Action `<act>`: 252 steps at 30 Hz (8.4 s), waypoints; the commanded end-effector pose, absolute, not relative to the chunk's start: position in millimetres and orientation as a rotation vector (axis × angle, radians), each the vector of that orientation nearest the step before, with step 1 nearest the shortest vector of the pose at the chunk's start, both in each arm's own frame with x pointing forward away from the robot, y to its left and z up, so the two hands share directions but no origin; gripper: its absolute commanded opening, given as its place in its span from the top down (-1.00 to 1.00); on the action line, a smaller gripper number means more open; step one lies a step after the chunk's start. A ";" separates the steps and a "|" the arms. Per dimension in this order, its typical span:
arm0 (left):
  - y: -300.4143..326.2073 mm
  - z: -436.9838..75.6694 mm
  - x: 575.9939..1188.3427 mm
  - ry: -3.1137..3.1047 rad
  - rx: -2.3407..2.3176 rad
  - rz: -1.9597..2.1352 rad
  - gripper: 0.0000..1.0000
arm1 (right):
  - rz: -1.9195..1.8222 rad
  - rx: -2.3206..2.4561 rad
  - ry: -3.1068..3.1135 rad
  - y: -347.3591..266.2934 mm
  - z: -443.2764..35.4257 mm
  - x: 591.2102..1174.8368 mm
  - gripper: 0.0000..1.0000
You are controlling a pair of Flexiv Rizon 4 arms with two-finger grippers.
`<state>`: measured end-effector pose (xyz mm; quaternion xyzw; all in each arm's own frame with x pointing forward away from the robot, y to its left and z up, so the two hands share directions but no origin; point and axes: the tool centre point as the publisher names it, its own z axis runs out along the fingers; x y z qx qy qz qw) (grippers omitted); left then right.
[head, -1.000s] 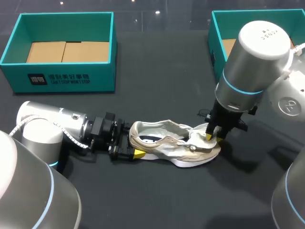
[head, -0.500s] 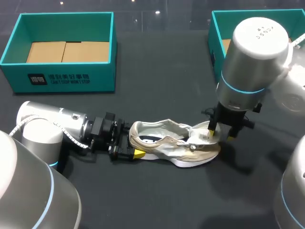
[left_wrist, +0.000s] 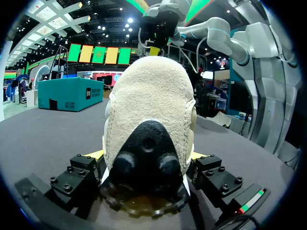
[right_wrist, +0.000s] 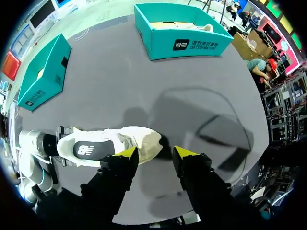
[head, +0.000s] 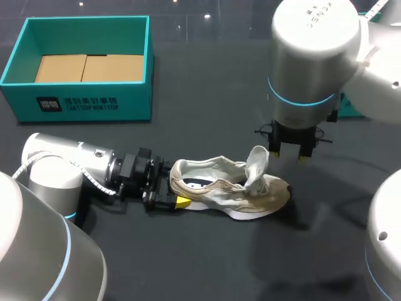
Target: Take the shoe out of the shoebox, open the shoe tongue, remove and reinsert the insole, then place the shoe into the shoebox
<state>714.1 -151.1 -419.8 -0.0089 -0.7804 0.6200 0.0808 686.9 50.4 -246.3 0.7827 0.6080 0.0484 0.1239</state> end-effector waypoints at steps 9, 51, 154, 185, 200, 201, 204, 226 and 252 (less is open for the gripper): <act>-150.2 -421.8 715.5 -2.333 -0.027 1.852 1.00 | 0.068 1.973 1.962 95.5 -202.8 689.1 0.10; -150.2 -421.8 715.5 -2.333 -0.027 1.852 1.00 | 0.065 0.733 2.807 212.2 -224.2 682.5 1.00; -150.2 -421.8 715.5 -2.333 -0.027 1.852 1.00 | 0.014 0.484 2.950 167.3 -389.3 705.1 0.64; -150.2 -421.8 715.5 -2.333 -0.027 1.852 1.00 | 0.075 0.400 3.131 162.5 -422.6 713.1 0.19; -150.2 -421.8 715.5 -2.333 -0.027 1.852 1.00 | 0.135 0.311 3.316 168.2 -444.1 694.7 1.00; -150.2 -421.8 715.5 -2.333 -0.027 1.852 1.00 | 0.141 0.311 3.319 167.7 -443.7 693.6 1.00; -150.2 -421.8 715.5 -2.333 -0.027 1.852 1.00 | 0.205 0.308 3.307 163.1 -437.0 691.0 1.00; -150.2 -421.8 715.5 -2.333 -0.027 1.852 1.00 | 0.741 0.082 3.035 143.8 -381.5 700.5 1.00; -150.2 -421.8 715.5 -2.333 -0.027 1.852 1.00 | 0.715 -0.369 2.939 202.5 -332.6 712.4 1.00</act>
